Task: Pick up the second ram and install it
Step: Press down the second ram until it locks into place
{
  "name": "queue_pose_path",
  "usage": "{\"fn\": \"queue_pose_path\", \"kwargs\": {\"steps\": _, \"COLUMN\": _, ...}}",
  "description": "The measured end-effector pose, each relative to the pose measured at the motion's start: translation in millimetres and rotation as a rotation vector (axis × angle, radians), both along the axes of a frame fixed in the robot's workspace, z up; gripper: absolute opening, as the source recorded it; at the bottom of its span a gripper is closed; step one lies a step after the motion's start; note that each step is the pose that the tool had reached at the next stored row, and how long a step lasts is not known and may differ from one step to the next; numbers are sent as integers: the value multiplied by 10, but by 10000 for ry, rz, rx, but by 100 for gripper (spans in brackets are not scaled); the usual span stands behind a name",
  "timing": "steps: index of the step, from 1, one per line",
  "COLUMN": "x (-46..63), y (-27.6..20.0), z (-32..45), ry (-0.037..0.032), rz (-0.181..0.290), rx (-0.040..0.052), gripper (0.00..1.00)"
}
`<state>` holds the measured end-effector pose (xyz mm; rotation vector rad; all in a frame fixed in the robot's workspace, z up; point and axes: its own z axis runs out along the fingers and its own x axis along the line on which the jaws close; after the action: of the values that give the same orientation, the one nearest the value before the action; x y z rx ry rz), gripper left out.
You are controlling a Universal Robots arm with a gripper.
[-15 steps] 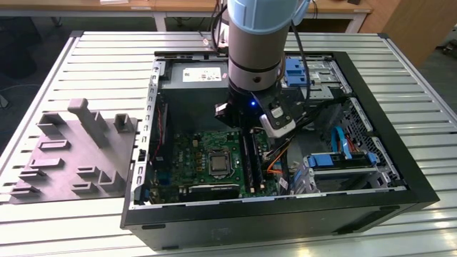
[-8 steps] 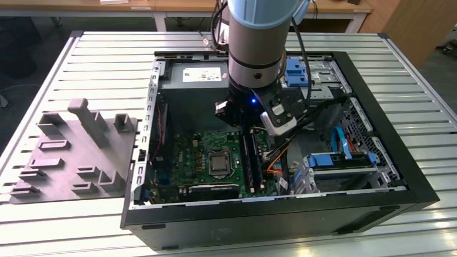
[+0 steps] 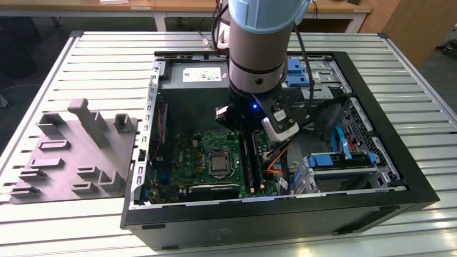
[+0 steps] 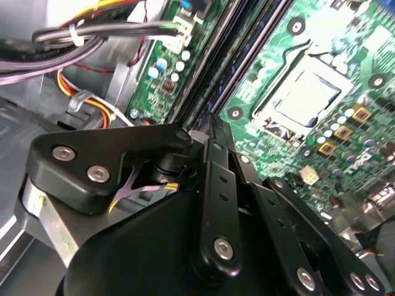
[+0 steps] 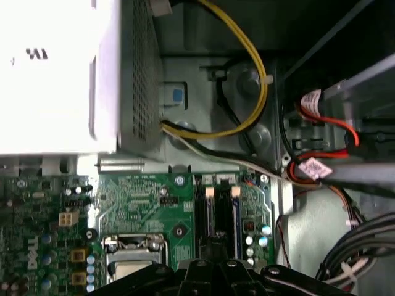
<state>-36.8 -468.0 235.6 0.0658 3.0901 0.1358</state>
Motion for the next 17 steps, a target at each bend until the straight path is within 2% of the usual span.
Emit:
{"fn": "queue_pose_path", "kwargs": {"steps": 4, "x": 0, "y": -91, "z": 1, "ry": 0, "rz": 1, "rx": -19, "gripper": 10}}
{"fn": "queue_pose_path", "kwargs": {"steps": 9, "x": 0, "y": -180, "z": 0, "ry": 0, "rz": 0, "rx": -65, "gripper": 10}}
{"fn": "queue_pose_path", "kwargs": {"steps": 17, "x": 0, "y": -262, "z": 0, "ry": 0, "rz": 0, "rx": -74, "gripper": 10}}
